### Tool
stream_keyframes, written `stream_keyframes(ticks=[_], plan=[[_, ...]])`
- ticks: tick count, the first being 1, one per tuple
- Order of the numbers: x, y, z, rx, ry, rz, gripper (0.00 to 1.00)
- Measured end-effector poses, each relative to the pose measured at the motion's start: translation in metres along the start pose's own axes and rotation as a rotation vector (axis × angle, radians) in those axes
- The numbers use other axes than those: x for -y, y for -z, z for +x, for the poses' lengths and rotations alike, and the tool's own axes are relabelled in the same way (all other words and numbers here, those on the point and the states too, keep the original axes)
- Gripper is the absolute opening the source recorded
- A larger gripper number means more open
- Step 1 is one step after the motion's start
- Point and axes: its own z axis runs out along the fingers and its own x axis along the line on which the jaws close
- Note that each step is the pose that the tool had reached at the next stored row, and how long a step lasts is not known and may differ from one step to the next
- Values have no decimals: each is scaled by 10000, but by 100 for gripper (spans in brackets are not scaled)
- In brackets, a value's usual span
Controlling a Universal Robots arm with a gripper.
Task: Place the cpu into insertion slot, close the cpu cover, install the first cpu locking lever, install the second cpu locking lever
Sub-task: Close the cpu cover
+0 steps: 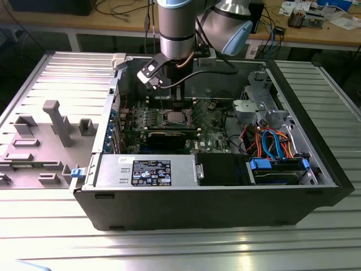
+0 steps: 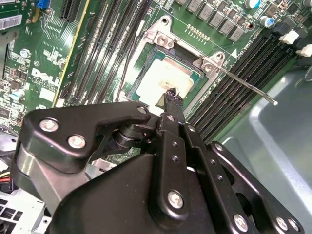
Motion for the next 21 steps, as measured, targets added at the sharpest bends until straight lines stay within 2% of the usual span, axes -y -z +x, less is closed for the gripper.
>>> stream_keyframes(ticks=[12, 21], plan=[[-4, 68, 1, 0, 0, 1, 11], [-6, 90, 1, 0, 0, 1, 11]])
